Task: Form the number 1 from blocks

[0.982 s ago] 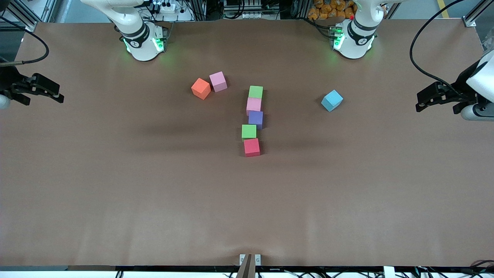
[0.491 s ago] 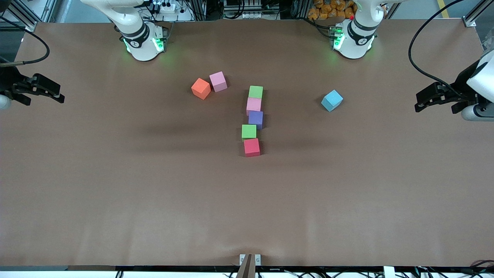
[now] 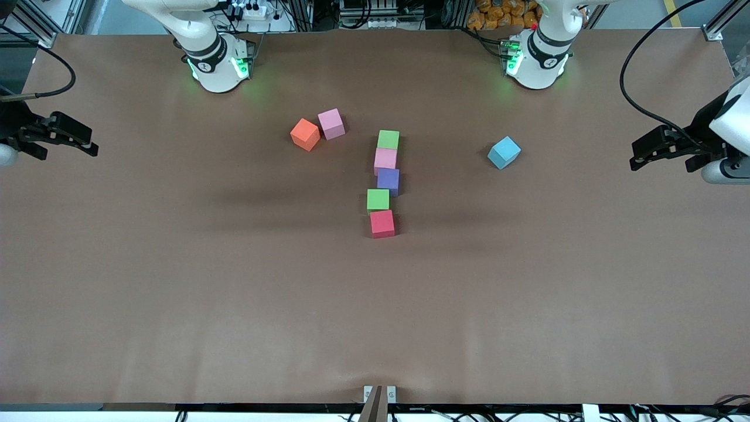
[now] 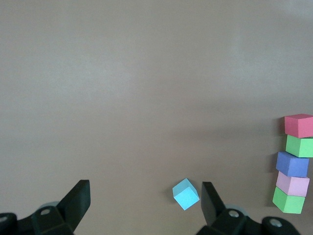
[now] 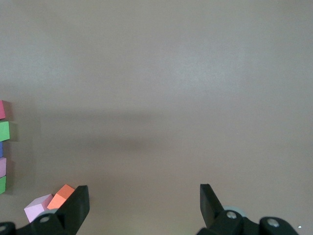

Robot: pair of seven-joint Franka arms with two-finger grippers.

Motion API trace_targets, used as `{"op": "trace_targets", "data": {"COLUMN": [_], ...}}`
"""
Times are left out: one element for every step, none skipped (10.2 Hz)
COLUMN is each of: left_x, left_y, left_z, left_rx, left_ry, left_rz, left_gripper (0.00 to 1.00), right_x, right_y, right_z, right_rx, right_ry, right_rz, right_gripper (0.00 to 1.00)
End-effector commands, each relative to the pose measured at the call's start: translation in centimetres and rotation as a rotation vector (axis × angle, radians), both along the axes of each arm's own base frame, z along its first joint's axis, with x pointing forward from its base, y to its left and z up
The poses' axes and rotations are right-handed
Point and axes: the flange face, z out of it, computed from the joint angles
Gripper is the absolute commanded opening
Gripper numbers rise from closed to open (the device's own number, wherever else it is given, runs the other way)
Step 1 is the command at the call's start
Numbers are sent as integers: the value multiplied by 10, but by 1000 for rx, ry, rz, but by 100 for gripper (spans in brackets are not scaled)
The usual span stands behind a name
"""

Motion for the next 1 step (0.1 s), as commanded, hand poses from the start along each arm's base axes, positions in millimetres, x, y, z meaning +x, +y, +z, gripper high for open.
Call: {"op": "trace_targets", "data": {"left_x": [-4], "left_y": [0], "left_z": [2], "left_rx": [-10], "left_ry": [4], "left_rz": [12], "left_gripper": [100], "right_x": [-2], "right_y": [0], "right_z": [0], "right_rx": [-6], "right_ry": [4], "right_rz": [2], "right_gripper": [100]}}
